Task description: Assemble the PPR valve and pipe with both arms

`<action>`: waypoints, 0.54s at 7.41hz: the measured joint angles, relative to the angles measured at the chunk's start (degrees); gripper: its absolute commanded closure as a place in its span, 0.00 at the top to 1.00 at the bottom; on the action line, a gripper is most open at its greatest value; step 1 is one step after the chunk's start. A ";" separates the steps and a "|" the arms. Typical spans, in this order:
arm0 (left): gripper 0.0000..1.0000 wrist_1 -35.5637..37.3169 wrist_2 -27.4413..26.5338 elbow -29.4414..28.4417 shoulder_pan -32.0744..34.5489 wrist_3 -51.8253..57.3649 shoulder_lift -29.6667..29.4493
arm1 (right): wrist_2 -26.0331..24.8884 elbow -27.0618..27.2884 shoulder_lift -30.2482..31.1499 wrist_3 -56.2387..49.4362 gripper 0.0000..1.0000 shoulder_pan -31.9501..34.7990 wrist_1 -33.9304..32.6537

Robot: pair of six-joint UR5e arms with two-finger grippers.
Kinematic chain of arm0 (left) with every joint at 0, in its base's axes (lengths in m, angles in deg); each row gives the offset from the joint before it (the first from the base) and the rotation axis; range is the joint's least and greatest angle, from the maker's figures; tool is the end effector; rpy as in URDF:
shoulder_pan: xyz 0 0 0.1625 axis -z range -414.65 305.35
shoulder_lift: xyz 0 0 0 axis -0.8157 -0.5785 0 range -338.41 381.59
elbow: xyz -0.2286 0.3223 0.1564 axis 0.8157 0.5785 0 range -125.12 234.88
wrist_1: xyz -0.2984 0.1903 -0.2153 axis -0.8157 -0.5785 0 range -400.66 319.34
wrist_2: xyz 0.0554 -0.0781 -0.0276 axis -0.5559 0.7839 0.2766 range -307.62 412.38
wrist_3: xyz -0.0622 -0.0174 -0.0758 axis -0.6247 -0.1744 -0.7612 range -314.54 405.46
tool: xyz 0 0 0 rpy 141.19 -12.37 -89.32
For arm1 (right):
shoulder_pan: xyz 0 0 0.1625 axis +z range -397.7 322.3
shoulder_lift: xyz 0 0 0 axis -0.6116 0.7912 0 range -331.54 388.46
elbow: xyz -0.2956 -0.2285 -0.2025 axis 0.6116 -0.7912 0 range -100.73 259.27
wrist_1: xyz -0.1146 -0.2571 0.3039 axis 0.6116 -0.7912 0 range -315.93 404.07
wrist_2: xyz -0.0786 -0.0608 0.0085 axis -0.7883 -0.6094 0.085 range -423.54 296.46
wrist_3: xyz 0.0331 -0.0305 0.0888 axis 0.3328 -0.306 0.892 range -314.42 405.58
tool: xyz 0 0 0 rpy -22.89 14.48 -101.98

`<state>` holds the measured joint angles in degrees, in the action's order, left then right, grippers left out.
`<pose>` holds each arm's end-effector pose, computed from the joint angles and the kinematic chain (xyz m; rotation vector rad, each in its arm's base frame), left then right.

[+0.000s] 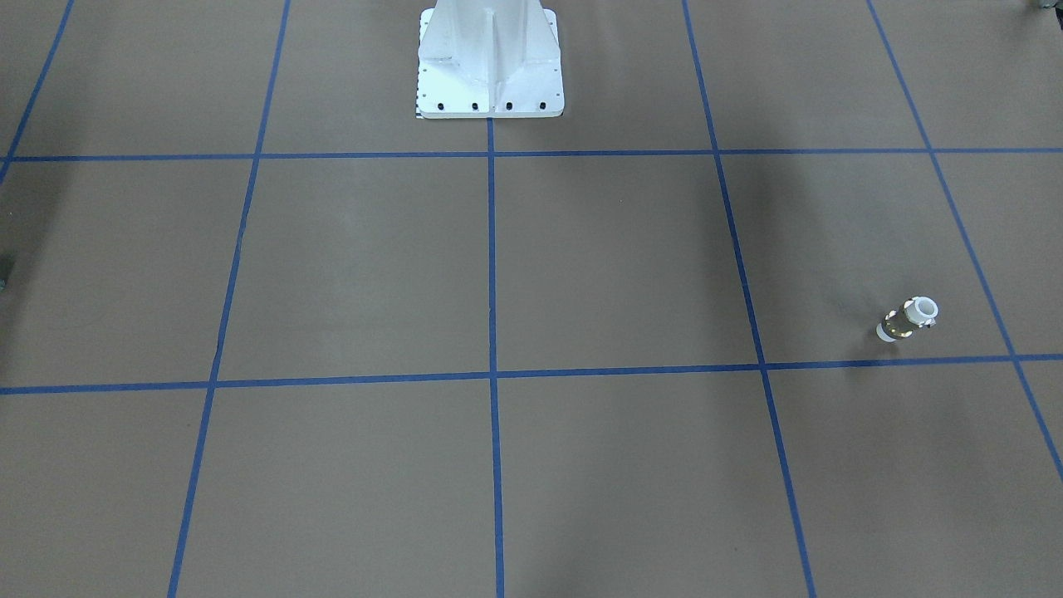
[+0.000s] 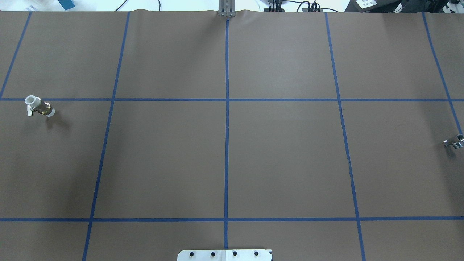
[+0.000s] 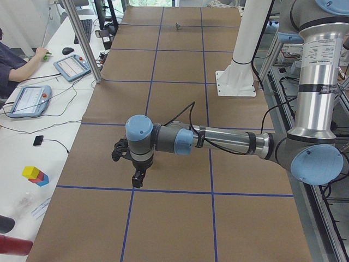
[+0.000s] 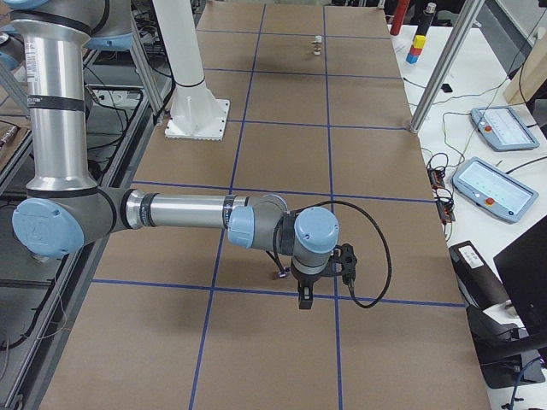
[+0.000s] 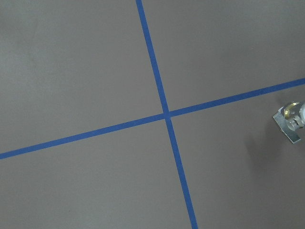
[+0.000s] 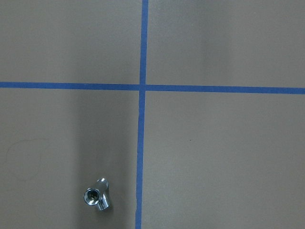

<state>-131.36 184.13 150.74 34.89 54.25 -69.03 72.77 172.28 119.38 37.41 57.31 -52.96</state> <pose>-0.0630 -0.5031 0.6044 0.1726 0.7182 0.1996 0.1030 -0.4714 0.6501 0.0120 -0.8116 -0.0173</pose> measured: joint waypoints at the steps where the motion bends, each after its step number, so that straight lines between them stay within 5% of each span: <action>1: 1.00 0.00 0.00 0.09 0.01 0.00 0.00 | -0.06 0.03 0.11 0.01 0.99 0.00 0.00; 4: 1.00 -0.05 -0.02 0.43 0.02 0.05 0.00 | -0.32 0.02 0.96 0.10 0.99 -0.01 0.00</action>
<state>-131.41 184.11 151.17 34.91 54.30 -69.03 72.45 172.30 120.35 37.52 57.31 -52.96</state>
